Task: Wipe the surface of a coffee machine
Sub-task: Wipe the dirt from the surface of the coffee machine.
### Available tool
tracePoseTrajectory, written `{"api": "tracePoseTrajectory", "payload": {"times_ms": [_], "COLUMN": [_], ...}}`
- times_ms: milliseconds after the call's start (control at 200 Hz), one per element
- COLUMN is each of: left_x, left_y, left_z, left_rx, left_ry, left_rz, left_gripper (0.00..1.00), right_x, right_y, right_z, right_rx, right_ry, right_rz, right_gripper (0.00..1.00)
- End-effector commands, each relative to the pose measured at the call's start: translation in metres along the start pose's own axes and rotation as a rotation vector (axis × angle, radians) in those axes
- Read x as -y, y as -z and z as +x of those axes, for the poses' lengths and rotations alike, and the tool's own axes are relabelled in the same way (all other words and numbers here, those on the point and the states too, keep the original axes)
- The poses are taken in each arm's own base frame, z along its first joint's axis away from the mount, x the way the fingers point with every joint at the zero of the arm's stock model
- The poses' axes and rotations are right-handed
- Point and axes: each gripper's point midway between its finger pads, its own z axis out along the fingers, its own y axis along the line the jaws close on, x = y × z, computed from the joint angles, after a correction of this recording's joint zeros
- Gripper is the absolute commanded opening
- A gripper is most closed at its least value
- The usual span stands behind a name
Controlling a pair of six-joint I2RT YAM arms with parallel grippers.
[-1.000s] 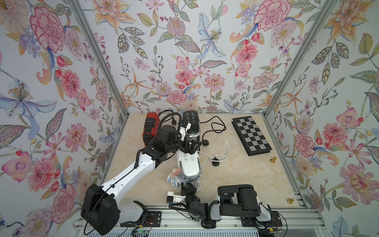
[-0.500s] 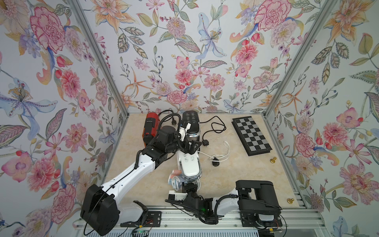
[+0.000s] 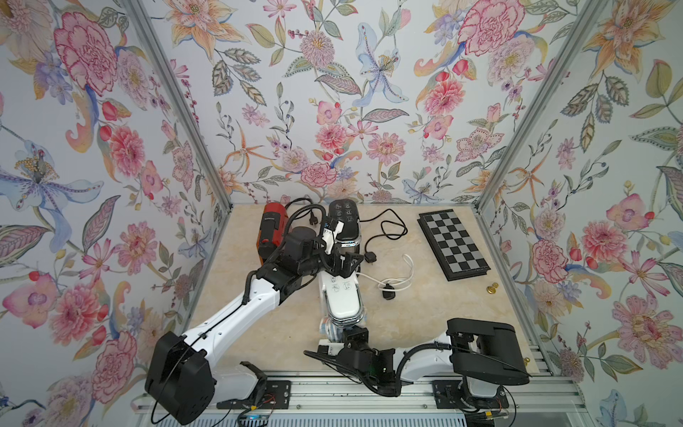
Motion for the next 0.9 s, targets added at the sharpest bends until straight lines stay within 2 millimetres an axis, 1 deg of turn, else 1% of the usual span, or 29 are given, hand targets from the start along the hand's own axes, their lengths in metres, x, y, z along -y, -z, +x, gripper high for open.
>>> {"api": "tracePoseTrajectory", "payload": {"times_ms": [0, 75, 155, 215, 300, 515, 590, 645, 685, 896], "left_x": [0.006, 0.005, 0.006, 0.006, 0.007, 0.007, 0.007, 0.007, 0.007, 0.007], "left_y": [-0.003, -0.004, -0.004, -0.004, -0.003, 0.0, 0.001, 0.002, 0.001, -0.003], "left_z": [0.016, 0.016, 0.015, 0.016, 0.014, 0.013, 0.014, 0.013, 0.014, 0.012], "left_rx": [-0.047, -0.047, -0.045, -0.048, -0.042, -0.039, -0.04, -0.041, -0.043, -0.045], "left_ry": [0.032, 0.034, 0.036, 0.035, 0.032, 0.028, 0.023, 0.02, 0.021, 0.021], "left_rz": [0.034, 0.034, 0.037, 0.038, 0.036, 0.031, 0.028, 0.028, 0.029, 0.035], "left_gripper": [0.99, 0.99, 0.99, 0.99, 0.99, 0.99, 0.99, 0.99, 0.99, 0.99], "right_x": [0.0, 0.005, 0.009, 0.012, 0.016, 0.008, 0.007, 0.008, 0.01, 0.024], "right_y": [-0.001, -0.002, -0.001, 0.0, 0.0, -0.004, -0.006, -0.008, -0.01, -0.015], "right_z": [0.029, 0.041, 0.039, 0.03, 0.011, -0.033, -0.041, -0.037, -0.031, 0.026], "right_rx": [-0.08, -0.112, -0.106, -0.083, -0.039, 0.046, 0.056, 0.045, 0.03, -0.079], "right_ry": [0.008, 0.002, -0.012, -0.017, -0.012, -0.003, -0.008, -0.014, -0.02, -0.051], "right_rz": [0.007, 0.027, 0.038, 0.039, 0.05, 0.041, 0.041, 0.044, 0.051, 0.079], "right_gripper": [0.0, 0.0, 0.0, 0.0, 0.0, 0.0, 0.0, 0.0, 0.0, 0.0]}}
